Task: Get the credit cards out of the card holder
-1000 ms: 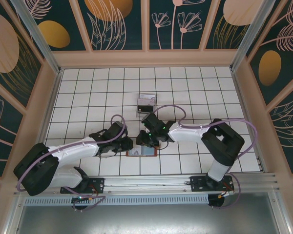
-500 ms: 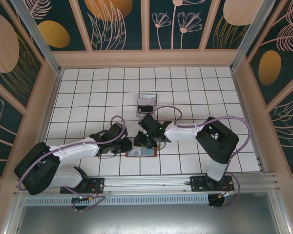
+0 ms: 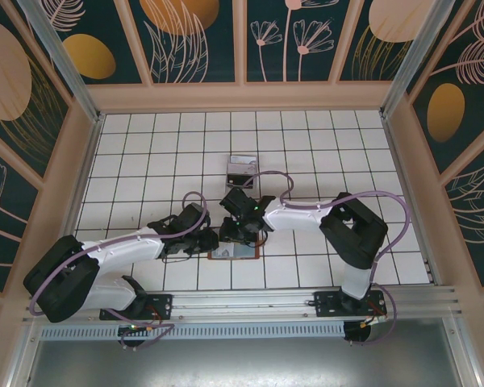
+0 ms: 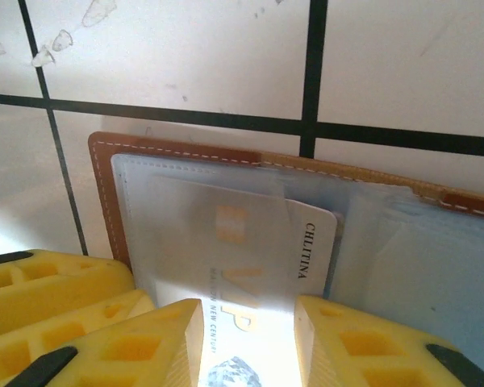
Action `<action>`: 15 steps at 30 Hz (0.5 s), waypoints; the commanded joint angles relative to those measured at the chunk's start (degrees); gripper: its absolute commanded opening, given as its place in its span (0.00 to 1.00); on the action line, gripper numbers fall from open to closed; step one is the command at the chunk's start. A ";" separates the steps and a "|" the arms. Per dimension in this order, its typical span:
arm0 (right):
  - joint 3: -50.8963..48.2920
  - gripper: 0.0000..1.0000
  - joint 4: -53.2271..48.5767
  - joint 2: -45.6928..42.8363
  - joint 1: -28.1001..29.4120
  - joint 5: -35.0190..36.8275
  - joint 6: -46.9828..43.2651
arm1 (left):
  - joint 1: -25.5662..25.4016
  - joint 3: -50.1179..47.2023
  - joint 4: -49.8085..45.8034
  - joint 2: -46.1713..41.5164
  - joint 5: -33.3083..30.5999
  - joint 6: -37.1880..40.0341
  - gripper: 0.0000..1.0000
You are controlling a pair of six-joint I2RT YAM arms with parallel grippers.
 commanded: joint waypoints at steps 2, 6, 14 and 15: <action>2.22 0.36 -6.83 0.50 0.40 4.79 -1.70 | 0.04 -0.16 -0.19 0.37 0.31 0.47 0.25; 2.19 0.36 -6.24 -0.90 0.37 4.72 -1.60 | 0.05 0.12 -0.11 0.54 0.72 0.64 0.24; -1.77 0.33 -0.79 -3.66 -0.48 1.91 0.11 | 0.06 1.10 -0.35 2.52 1.50 1.66 0.20; -2.50 0.32 -0.04 -3.91 -0.67 1.46 0.43 | 0.05 1.38 -0.50 2.92 1.66 1.94 0.20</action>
